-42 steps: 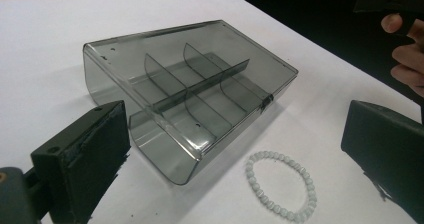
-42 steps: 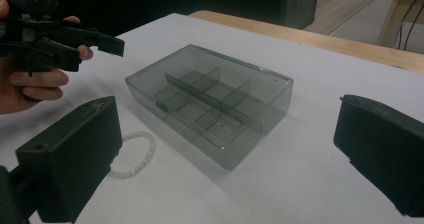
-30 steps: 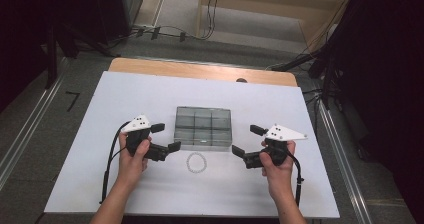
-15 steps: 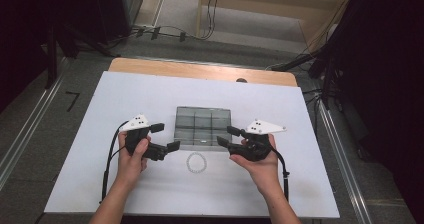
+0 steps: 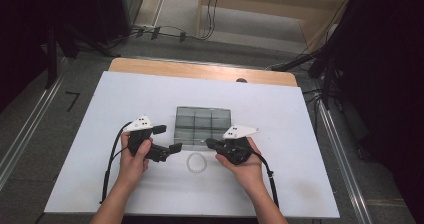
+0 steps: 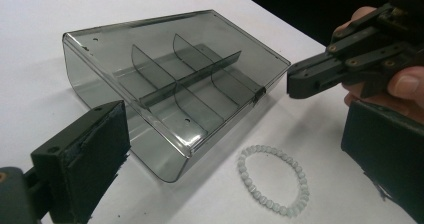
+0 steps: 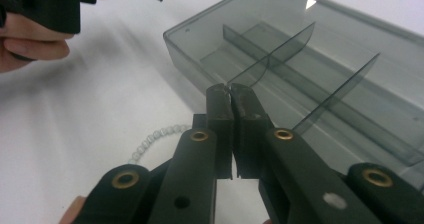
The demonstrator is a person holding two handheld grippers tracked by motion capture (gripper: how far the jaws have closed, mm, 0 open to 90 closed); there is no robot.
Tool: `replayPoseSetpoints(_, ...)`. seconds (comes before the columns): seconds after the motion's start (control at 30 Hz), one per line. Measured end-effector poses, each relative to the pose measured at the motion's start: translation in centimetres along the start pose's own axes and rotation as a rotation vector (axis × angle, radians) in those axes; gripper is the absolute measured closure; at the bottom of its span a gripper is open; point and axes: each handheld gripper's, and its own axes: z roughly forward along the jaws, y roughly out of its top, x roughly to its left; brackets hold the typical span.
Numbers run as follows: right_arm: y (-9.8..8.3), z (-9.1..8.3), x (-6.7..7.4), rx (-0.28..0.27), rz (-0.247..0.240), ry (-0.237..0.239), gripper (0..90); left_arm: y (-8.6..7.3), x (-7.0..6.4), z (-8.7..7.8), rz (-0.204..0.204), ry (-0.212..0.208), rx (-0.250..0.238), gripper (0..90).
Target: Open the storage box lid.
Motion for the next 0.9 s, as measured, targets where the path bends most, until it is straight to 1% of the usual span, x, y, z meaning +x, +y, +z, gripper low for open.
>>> replayPoseSetpoints(0.03,-0.3,0.4,-0.1,0.010,0.005,0.006,87.6,0.0,0.0,0.0,-0.007,-0.005,-0.003,0.0)
replayPoseSetpoints(0.07,-0.3,0.4,-0.1,0.010,0.005,0.006,87.6,0.0,0.0,0.0,-0.014,-0.009,-0.009,0.0)
replayPoseSetpoints(0.13,-0.6,0.8,-0.2,0.031,0.030,0.019,87.9,0.1,0.0,-0.1,-0.017,-0.013,-0.014,0.0)
replayPoseSetpoints(0.2,-0.9,1.3,-0.4,0.052,0.035,0.016,87.9,0.1,0.0,-0.1,-0.019,-0.012,-0.014,0.0)
replayPoseSetpoints(0.27,-1.4,1.8,-0.7,0.078,0.051,0.008,88.0,0.0,0.1,0.0,-0.018,-0.011,-0.010,0.0)
replayPoseSetpoints(0.33,-1.5,2.0,-0.7,0.086,0.057,0.004,88.0,0.0,0.1,0.0,-0.016,-0.009,-0.008,0.0)
replayPoseSetpoints(0.5,-1.7,2.7,-0.8,0.096,0.061,-0.006,88.0,-0.1,0.0,0.2,-0.014,-0.011,0.002,0.0)
replayPoseSetpoints(0.57,-1.8,3.0,-0.9,0.092,0.069,0.003,88.0,-0.1,0.0,0.2,-0.013,-0.011,0.001,0.0)
replayPoseSetpoints(0.67,-1.9,3.4,-0.8,0.098,0.064,-0.001,88.0,-0.1,0.1,0.2,-0.013,-0.010,0.002,0.0)
replayPoseSetpoints(0.77,-1.8,3.4,-0.7,0.086,0.074,0.010,88.0,-0.1,0.1,0.2,-0.014,-0.009,0.003,0.0)
replayPoseSetpoints(0.83,-1.7,3.3,-0.7,0.074,0.070,0.013,88.1,-0.1,0.1,0.2,-0.015,-0.009,0.001,0.0)
replayPoseSetpoints(0.9,-1.6,3.2,-0.6,0.082,0.068,0.006,88.1,-0.1,0.1,0.2,-0.015,-0.008,0.001,0.0)
